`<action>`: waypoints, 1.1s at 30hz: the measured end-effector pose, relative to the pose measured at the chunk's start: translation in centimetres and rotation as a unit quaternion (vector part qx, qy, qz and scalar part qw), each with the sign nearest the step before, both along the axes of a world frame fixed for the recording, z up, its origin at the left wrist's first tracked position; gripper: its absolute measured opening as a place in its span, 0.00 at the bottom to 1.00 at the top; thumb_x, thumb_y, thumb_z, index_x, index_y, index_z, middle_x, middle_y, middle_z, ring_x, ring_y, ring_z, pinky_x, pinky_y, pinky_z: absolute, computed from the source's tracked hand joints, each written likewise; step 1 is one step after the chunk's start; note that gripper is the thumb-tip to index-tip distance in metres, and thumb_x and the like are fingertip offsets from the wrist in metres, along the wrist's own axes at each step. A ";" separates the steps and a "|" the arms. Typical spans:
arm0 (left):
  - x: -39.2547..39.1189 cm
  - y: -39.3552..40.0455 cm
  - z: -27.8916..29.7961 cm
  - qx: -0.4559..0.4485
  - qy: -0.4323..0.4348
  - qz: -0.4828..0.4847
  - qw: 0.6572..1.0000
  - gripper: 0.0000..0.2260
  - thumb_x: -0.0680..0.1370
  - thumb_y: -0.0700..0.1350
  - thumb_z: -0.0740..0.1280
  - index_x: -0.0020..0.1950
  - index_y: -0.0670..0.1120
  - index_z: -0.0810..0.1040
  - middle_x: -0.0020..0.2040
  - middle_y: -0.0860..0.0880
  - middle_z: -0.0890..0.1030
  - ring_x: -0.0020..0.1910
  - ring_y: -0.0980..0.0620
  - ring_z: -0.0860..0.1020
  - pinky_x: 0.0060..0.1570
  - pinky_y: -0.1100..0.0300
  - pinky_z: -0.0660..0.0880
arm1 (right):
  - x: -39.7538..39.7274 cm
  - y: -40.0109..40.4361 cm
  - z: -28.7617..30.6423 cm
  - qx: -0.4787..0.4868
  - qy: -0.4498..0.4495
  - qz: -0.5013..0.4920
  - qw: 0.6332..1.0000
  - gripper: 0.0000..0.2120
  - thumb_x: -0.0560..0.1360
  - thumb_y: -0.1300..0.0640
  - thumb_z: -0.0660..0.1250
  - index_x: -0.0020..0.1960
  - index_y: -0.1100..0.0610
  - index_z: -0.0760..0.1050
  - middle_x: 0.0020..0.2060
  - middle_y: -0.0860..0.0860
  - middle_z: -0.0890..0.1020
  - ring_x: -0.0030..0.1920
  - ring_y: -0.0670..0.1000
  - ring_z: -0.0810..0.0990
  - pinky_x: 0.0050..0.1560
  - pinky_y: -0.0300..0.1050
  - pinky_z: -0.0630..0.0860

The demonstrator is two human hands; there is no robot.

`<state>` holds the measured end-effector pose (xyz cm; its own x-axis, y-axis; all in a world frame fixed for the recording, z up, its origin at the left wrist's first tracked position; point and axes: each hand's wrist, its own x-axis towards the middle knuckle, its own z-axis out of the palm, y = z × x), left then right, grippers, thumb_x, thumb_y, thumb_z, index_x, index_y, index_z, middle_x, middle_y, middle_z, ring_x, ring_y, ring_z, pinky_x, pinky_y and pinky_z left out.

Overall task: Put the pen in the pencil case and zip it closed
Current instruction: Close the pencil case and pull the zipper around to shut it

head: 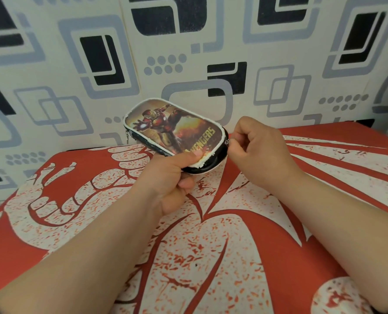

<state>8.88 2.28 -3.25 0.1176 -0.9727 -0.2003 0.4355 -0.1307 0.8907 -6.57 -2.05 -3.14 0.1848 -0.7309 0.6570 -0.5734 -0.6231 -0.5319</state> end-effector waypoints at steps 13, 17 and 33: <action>1.0 0.7 -0.4 -0.062 -0.050 -0.138 0.987 0.31 0.62 0.40 0.70 0.65 0.44 0.70 0.47 0.47 0.84 0.39 0.50 0.82 0.31 0.61 0.78 | -0.5 -1.0 -0.7 0.305 -0.226 0.136 0.915 0.13 0.77 0.48 0.56 0.51 0.55 0.75 0.45 0.49 0.80 0.44 0.49 0.80 0.38 0.42 0.77; 0.7 0.5 -0.5 -0.064 -0.020 -0.154 0.986 0.29 0.65 0.41 0.68 0.65 0.44 0.70 0.54 0.45 0.83 0.51 0.47 0.82 0.44 0.55 0.81 | -0.3 -0.9 -0.6 0.358 -0.295 0.162 0.871 0.05 0.74 0.58 0.62 0.47 0.54 0.76 0.40 0.52 0.83 0.38 0.50 0.82 0.36 0.44 0.78; 2.2 -0.9 -0.2 -0.028 -0.013 -0.020 0.999 0.13 0.75 0.50 0.64 0.53 0.43 0.78 0.38 0.44 0.84 0.36 0.44 0.81 0.42 0.48 0.79 | 0.5 -0.5 -1.2 0.422 -0.307 0.211 0.827 0.16 0.76 0.52 0.57 0.49 0.62 0.78 0.43 0.63 0.80 0.44 0.60 0.78 0.48 0.53 0.76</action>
